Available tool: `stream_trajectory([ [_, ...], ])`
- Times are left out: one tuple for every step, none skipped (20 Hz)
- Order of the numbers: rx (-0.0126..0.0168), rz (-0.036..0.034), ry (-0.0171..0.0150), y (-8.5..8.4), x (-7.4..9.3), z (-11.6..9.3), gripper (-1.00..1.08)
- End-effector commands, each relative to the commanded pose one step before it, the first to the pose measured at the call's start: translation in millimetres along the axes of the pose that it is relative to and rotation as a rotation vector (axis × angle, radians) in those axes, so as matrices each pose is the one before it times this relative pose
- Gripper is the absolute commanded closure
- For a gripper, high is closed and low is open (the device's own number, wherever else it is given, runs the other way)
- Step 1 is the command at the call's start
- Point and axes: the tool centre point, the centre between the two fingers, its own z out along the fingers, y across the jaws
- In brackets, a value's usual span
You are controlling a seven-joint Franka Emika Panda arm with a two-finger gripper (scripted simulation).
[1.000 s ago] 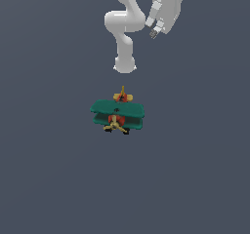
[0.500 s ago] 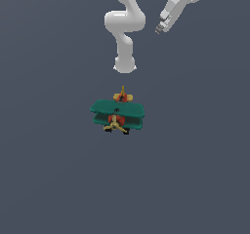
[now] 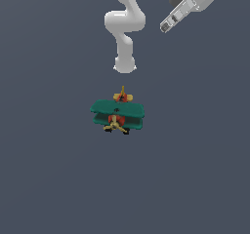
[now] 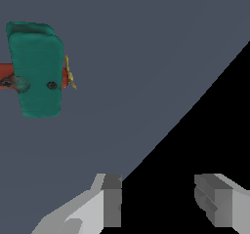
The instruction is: Pick up the object and move it to a goal position.
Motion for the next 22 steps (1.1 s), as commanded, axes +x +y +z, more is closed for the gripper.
stream_trajectory([
  [-0.03614, -0.06938, -0.03092, -0.29, 5.48, -4.13, -0.20],
  [-0.01327, -0.02791, -0.01241, -0.14, 2.37, -1.48, -0.20],
  [-0.01293, -0.02814, -0.01257, -0.14, 2.46, -1.41, -0.20],
  [-0.01258, -0.02838, -0.01272, -0.13, 2.55, -1.35, -0.20],
  [-0.01224, -0.02862, -0.01285, -0.13, 2.63, -1.29, -0.20],
  [-0.01188, -0.02885, -0.01296, -0.12, 2.72, -1.23, -0.20],
  [-0.01153, -0.02910, -0.01306, -0.11, 2.81, -1.17, -0.20],
  [-0.01118, -0.02934, -0.01314, -0.09, 2.91, -1.11, -0.20],
  [-0.01083, -0.02959, -0.01321, -0.07, 3.00, -1.05, -0.20],
  [-0.01048, -0.02983, -0.01326, -0.06, 3.10, -1.00, -0.20],
  [-0.01013, -0.03008, -0.01329, -0.04, 3.20, -0.94, -0.20],
  [-0.00978, -0.03033, -0.01331, -0.01, 3.30, -0.89, -0.20],
  [-0.00944, -0.03057, -0.01331, 0.01, 3.40, -0.83, -0.20],
  [-0.00910, -0.03082, -0.01330, 0.05, 3.51, -0.78, -0.20],
  [-0.00876, -0.03106, -0.01326, 0.08, 3.61, -0.73, -0.20],
  [-0.00843, -0.03131, -0.01322, 0.11, 3.72, -0.68, -0.20],
  [-0.00810, -0.03156, -0.01316, 0.15, 3.83, -0.63, -0.20],
  [-0.00778, -0.03180, -0.01308, 0.20, 3.94, -0.58, -0.20],
  [-0.00747, -0.03204, -0.01298, 0.24, 4.05, -0.53, -0.20],
  [-0.00716, -0.03229, -0.01288, 0.29, 4.16, -0.49, -0.20],
  [-0.00686, -0.03253, -0.01276, 0.35, 4.27, -0.45, -0.20],
  [-0.00657, -0.03277, -0.01262, 0.41, 4.38, -0.40, -0.20],
])
